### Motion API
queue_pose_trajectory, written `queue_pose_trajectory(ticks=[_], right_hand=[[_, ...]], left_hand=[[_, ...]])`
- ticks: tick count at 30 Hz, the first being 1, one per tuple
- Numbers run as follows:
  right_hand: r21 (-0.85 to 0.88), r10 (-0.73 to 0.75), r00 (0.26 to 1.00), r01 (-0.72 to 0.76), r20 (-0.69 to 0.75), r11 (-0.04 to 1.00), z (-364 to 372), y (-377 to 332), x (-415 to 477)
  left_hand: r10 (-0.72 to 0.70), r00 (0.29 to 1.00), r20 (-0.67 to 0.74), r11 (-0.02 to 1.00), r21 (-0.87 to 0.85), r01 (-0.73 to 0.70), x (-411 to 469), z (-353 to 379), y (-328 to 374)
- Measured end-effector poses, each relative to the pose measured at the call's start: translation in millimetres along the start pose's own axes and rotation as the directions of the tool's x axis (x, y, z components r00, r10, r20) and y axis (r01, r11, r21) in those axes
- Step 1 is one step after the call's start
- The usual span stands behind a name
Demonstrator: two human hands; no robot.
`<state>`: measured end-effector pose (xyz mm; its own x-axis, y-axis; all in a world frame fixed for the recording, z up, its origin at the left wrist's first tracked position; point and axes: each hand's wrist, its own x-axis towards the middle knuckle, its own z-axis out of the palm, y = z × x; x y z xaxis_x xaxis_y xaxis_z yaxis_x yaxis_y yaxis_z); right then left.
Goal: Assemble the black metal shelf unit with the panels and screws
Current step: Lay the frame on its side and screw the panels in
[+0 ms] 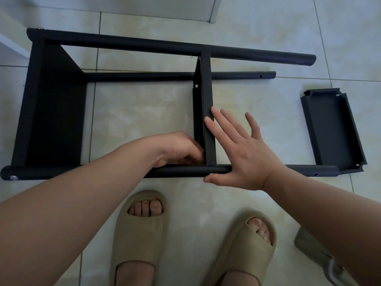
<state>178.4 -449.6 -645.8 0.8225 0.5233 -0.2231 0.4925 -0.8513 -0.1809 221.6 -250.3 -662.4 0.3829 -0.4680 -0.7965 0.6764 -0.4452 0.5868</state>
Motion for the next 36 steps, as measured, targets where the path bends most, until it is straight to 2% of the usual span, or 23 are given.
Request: queue_pose_trajectory(ticks=[8, 13, 19, 36], right_hand=[[-0.057, -0.169, 0.985, 0.166, -0.046, 0.984, 0.7, 2.4, 0.5], [-0.029, -0.156, 0.988, 0.155, -0.019, 0.987, -0.3, 2.4, 0.5], [-0.026, -0.144, 0.989, 0.143, -0.026, 0.989, 0.1, 2.2, 0.0], [-0.024, -0.137, 0.99, 0.136, -0.041, 0.99, 0.5, 2.0, -0.1]], left_hand=[[-0.036, 0.999, 0.025, 0.999, -0.028, 0.036, -1.3, -1.2, 0.2], [-0.042, 0.997, 0.061, 0.995, -0.086, 0.047, -1.8, -1.6, 0.8], [-0.029, 0.999, 0.035, 0.997, -0.067, 0.031, -0.2, -1.0, 0.2], [-0.002, 0.996, 0.092, 0.998, -0.065, 0.008, 4.1, -5.9, -4.4]])
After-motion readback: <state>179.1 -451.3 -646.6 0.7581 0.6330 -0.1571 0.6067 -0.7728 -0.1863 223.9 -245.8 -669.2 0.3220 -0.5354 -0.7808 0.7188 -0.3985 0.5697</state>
